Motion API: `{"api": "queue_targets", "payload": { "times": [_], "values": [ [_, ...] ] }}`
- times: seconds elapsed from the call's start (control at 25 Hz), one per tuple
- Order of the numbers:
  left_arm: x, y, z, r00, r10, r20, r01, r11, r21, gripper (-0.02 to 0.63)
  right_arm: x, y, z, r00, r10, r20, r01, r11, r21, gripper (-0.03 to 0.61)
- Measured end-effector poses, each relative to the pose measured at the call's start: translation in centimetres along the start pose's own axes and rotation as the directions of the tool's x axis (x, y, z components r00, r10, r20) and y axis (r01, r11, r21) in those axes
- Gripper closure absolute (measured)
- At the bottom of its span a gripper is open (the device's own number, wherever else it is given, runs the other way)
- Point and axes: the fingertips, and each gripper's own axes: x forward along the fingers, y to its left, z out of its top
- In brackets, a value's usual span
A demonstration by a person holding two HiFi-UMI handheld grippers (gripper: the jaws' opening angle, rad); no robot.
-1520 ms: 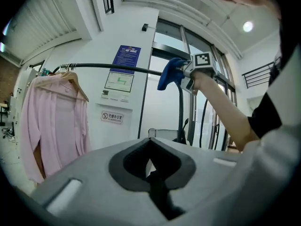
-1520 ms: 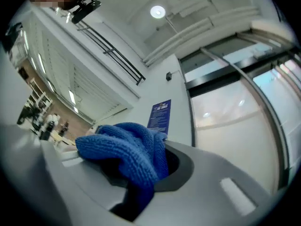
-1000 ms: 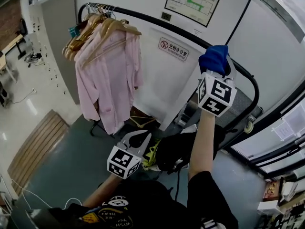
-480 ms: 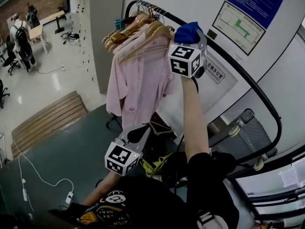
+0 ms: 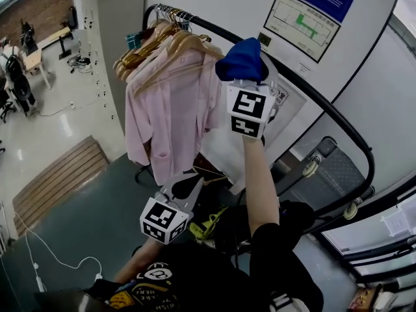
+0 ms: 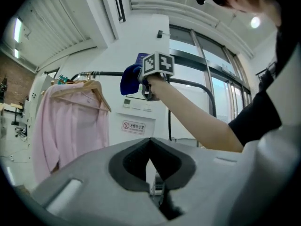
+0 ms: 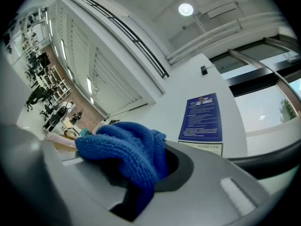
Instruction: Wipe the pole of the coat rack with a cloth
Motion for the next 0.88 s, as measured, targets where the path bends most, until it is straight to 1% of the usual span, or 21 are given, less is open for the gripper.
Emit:
{"api": "queue_targets", "payload": {
  "times": [0.08, 0.16, 0.32, 0.4, 0.52, 0.56, 0.6, 0.64, 0.68, 0.72, 0.8, 0.88],
  "values": [
    [1.7, -1.8, 0.3, 0.997, -0.073, -0.007, 0.073, 0.997, 0.018, 0.617, -4.4, -3.7, 0.2, 0.998, -0.057, 0.023, 0.057, 0.998, -0.007, 0.526],
    [3.5, -3.8, 0.3, 0.988, -0.156, -0.016, 0.157, 0.987, 0.036, 0.617, -8.8, -7.5, 0.5, 0.991, -0.131, 0.035, 0.132, 0.991, -0.019, 0.526],
    [6.3, -8.6, -0.4, 0.948, -0.316, -0.047, 0.318, 0.947, 0.043, 0.617, -17.1, -14.4, 0.8, 0.960, -0.279, 0.010, 0.279, 0.959, -0.048, 0.525],
    [7.1, -11.1, -0.9, 0.924, -0.377, -0.066, 0.380, 0.924, 0.040, 0.617, -20.5, -17.6, 1.2, 0.935, -0.356, -0.006, 0.354, 0.931, -0.090, 0.525],
    [7.9, -14.2, -1.7, 0.886, -0.455, -0.090, 0.460, 0.887, 0.036, 0.617, -25.2, -22.0, 1.6, 0.878, -0.478, -0.024, 0.468, 0.867, -0.171, 0.525],
    [8.0, -15.0, -1.9, 0.875, -0.474, -0.096, 0.479, 0.877, 0.037, 0.617, -26.3, -23.1, 1.6, 0.861, -0.508, -0.032, 0.493, 0.848, -0.195, 0.525],
    [8.1, -15.6, -2.1, 0.867, -0.488, -0.103, 0.493, 0.869, 0.038, 0.617, -27.0, -23.7, 1.5, 0.850, -0.526, -0.040, 0.507, 0.835, -0.214, 0.525],
    [8.2, -16.0, -2.2, 0.862, -0.496, -0.107, 0.502, 0.864, 0.041, 0.617, -27.2, -23.9, 1.3, 0.846, -0.530, -0.047, 0.509, 0.831, -0.224, 0.525],
    [8.2, -16.1, -2.2, 0.861, -0.497, -0.109, 0.504, 0.863, 0.044, 0.617, -26.9, -23.7, 1.0, 0.851, -0.522, -0.053, 0.500, 0.838, -0.219, 0.525],
    [8.2, -16.0, -2.2, 0.864, -0.492, -0.109, 0.499, 0.865, 0.049, 0.617, -26.3, -23.1, 0.6, 0.863, -0.502, -0.056, 0.483, 0.852, -0.203, 0.525],
    [7.9, -15.1, -1.7, 0.880, -0.465, -0.096, 0.472, 0.880, 0.060, 0.617, -24.1, -21.2, -0.2, 0.893, -0.447, -0.055, 0.433, 0.886, -0.165, 0.525],
    [7.4, -13.6, -1.0, 0.904, -0.421, -0.076, 0.426, 0.902, 0.069, 0.617, -21.6, -18.9, -0.9, 0.918, -0.394, -0.048, 0.383, 0.911, -0.151, 0.525]
  ]
}}
